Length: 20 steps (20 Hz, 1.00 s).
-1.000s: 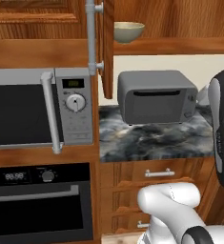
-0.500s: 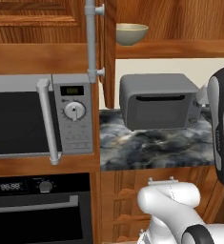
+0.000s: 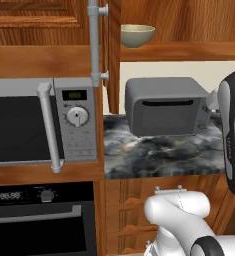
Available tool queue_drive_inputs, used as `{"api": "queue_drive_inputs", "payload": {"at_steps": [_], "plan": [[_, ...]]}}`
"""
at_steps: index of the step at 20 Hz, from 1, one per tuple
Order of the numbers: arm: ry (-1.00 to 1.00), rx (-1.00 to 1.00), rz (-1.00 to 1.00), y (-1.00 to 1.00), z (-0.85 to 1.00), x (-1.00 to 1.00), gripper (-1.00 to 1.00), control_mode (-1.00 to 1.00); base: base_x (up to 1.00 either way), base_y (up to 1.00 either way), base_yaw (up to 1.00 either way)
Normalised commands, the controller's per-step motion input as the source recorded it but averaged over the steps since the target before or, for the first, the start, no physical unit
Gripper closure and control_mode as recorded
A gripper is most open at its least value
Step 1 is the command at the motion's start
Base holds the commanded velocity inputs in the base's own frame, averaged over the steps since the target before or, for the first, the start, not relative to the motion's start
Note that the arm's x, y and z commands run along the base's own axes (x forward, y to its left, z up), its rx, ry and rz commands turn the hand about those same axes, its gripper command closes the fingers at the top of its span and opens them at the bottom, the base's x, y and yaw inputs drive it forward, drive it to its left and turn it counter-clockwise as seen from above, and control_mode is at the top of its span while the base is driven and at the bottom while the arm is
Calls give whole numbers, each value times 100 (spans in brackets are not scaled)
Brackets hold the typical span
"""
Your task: Move the bowls from the cabinet to the plates on the dining table.
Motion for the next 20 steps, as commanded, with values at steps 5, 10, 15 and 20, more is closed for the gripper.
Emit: {"api": "queue_drive_inputs", "payload": {"at_steps": [5, 10, 15, 20], "plan": [[-6, 3, 0, -8, 11, 0, -100, -100, 0, -6, 0], [-8, 6, 0, -10, 30, -1, -100, -100, 0, 0, 0], [-5, 8, 1, -3, 20, 0, -100, -100, 0, 0, 0], [-10, 3, -1, 4, 21, 8, -100, -100, 0, 0, 0]]}}
